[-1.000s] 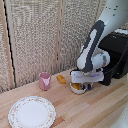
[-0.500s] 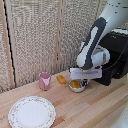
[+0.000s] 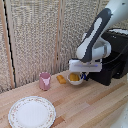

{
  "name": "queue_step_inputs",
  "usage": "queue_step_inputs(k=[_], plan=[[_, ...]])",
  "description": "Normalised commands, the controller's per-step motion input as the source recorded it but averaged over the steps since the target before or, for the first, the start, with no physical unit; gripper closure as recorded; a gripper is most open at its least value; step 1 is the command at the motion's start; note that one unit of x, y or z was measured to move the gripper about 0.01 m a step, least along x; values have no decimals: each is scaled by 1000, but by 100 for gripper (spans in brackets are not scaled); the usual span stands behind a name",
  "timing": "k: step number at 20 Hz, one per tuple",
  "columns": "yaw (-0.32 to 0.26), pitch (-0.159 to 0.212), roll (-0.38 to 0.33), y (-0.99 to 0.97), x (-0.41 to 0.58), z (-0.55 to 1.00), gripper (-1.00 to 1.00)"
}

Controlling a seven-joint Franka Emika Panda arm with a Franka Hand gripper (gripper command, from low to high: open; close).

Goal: Please go towards the air fryer and gently seize its handle using your gripper. Slowly reveal the interior of the air fryer by pulling the handle outward. Head to the bowl filled with hot dogs and firmly but gently grasp it. Carefully place it inside the now-open air fryer.

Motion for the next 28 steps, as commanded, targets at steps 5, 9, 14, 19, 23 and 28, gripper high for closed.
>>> queue_step_inputs(k=[5, 9, 14, 19, 23, 28], plan=[[-201, -2, -10, 49, 354, 638, 100], [-215, 0, -33, 5, 377, 705, 100], [-208, 4, -46, -16, 420, 750, 100], [-174, 9, 3, -264, 386, 878, 100], [-113, 2, 65, -531, 311, 841, 100], [-84, 27, 74, -740, 103, 666, 100]])
